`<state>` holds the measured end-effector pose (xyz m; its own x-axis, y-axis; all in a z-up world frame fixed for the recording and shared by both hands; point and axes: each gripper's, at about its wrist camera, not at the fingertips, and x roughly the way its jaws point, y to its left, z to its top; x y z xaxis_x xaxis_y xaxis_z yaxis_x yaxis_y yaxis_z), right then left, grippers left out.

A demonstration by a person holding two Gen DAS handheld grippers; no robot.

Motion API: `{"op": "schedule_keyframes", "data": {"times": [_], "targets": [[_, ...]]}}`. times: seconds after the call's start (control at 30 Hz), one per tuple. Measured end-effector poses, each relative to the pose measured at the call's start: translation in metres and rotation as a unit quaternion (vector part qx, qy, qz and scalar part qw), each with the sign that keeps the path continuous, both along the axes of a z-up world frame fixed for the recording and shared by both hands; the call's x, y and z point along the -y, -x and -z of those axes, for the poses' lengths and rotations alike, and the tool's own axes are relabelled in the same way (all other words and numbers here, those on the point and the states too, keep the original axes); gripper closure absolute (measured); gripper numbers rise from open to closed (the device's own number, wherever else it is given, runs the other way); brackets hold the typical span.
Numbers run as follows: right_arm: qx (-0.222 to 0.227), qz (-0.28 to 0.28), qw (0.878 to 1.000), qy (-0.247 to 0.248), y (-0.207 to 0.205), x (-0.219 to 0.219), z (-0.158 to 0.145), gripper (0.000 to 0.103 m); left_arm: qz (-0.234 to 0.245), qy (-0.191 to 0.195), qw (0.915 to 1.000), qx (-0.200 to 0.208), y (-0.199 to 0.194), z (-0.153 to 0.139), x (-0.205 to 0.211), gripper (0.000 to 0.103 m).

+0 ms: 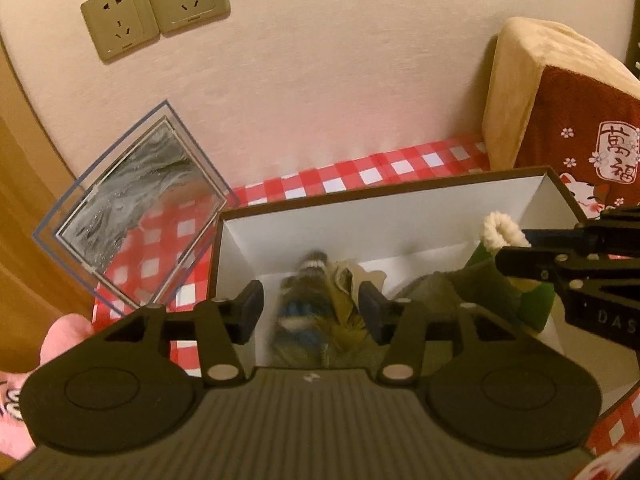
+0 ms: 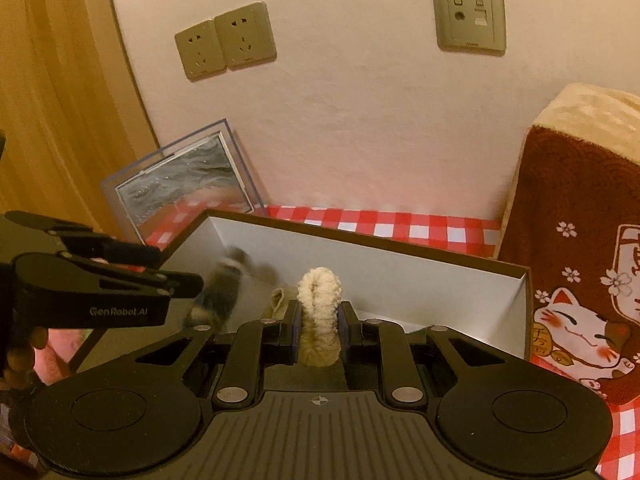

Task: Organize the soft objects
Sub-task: 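Lower the sock and hair tie into the box and open both tools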

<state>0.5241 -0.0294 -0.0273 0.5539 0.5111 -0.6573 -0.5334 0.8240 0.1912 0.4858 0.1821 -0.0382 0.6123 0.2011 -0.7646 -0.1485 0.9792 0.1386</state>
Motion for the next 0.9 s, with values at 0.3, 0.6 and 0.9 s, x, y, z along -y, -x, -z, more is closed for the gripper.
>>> {"op": "schedule_keyframes", "data": {"times": [0.3,0.6,0.9], "targets": [[-0.010,0.010,1.000,-0.001,-0.008,0.000,0.008,0.084,0.001,0.009,0.9999,-0.012,-0.002,0.008,-0.004,0.052],[0.005,0.016,1.000,-0.016,-0.013,-0.006,0.010,0.079,-0.004,0.014,0.9998,-0.011,0.000,0.009,-0.008,0.052],[0.017,0.037,0.999,-0.021,-0.016,0.000,0.008,0.042,-0.007,0.022,0.9997,-0.005,0.005,0.006,-0.008,0.048]]}}
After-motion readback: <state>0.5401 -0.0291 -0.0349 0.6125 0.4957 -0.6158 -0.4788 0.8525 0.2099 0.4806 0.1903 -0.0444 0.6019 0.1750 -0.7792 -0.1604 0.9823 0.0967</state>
